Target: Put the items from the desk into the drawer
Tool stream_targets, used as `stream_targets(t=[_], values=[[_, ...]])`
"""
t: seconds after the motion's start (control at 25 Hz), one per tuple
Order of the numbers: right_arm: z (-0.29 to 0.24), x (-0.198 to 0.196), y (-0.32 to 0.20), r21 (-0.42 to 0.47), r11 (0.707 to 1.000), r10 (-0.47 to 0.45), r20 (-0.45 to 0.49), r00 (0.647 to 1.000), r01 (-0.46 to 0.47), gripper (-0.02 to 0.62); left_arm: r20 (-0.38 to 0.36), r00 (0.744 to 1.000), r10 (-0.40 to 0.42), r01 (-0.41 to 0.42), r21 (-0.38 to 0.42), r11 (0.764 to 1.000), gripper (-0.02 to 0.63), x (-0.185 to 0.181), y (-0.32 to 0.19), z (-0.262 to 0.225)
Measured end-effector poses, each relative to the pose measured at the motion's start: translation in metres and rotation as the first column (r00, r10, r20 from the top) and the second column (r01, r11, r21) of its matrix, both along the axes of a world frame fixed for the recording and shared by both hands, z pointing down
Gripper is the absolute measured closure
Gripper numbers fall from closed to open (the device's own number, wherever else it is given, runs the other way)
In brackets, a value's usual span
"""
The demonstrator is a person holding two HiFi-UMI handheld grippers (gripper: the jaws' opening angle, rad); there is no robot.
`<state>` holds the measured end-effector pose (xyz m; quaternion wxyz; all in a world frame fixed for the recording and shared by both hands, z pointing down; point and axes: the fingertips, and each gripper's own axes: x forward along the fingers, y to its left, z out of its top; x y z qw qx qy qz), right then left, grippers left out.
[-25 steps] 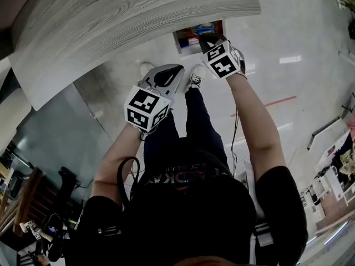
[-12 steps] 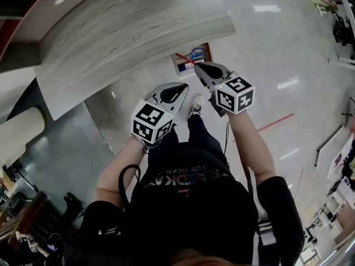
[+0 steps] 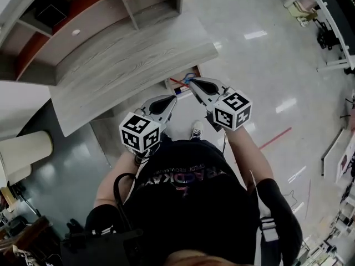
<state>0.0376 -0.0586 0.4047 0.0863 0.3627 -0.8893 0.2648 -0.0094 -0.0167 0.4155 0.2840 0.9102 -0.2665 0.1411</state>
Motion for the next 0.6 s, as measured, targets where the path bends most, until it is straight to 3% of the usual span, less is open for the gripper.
stream_targets(t=[0.32, 0.6], values=[[-0.056, -0.012, 0.03, 0.082, 0.996, -0.02, 0.011, 1.0, 0.019, 0.578, -0.024, 0.999, 0.026, -0.025, 0.061, 0.998, 0.595, 0.009, 0.009, -0.033], [-0.052, -0.032, 0.06, 0.049, 0.997, -0.055, 0.063, 0.996, 0.052, 0.578, -0.01, 1.0, 0.026, -0.025, 0.068, 0.997, 0.595, 0.007, 0.018, -0.036]])
